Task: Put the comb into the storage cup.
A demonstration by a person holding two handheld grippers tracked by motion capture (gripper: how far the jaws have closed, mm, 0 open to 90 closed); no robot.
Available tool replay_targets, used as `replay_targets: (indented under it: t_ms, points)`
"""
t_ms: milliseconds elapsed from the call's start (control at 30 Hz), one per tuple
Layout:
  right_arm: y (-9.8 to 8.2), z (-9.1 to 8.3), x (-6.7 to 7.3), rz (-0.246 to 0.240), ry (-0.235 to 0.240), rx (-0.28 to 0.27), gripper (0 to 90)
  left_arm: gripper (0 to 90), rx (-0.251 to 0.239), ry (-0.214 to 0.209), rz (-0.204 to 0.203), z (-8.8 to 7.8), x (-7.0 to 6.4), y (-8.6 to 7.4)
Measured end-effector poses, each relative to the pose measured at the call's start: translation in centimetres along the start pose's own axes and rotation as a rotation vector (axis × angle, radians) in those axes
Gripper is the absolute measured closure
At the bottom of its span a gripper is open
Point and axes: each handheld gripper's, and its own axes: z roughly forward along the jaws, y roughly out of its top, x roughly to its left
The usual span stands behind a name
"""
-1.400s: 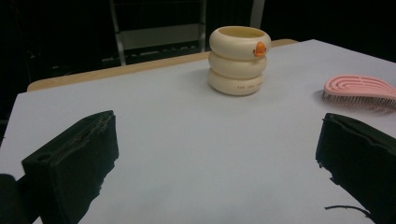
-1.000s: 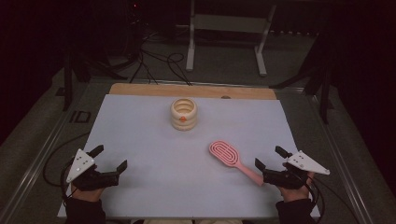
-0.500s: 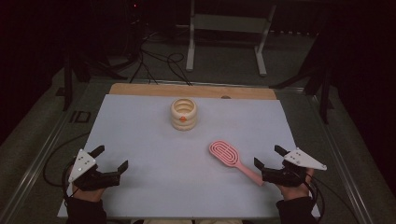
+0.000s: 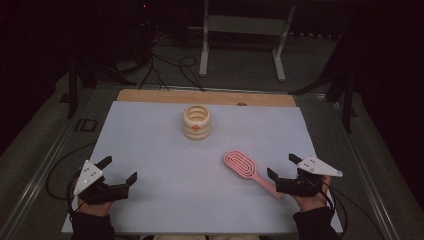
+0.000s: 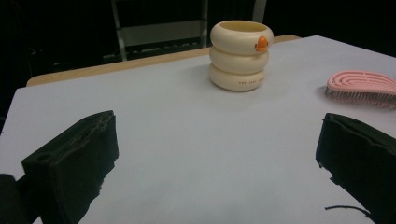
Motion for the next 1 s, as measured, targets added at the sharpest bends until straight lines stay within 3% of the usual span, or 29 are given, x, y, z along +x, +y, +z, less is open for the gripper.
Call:
replay_targets:
  t_ms: [333,700,1000]
  points:
    - [0.8,0.9,0.5,-0.029,0.004,0.058,8.3,0.2,0.001,0.003,-0.003,0.0,0.0,0.0]
    - [1.4,1.4,0.8,-0.056,0.01,0.082,8.3,0.2,0.002,0.001,-0.003,0.0,0.0,-0.1]
    - [2.1,2.3,1.2,-0.091,0.02,0.142,8.3,0.2,0.003,0.002,-0.003,0.0,0.0,-0.1]
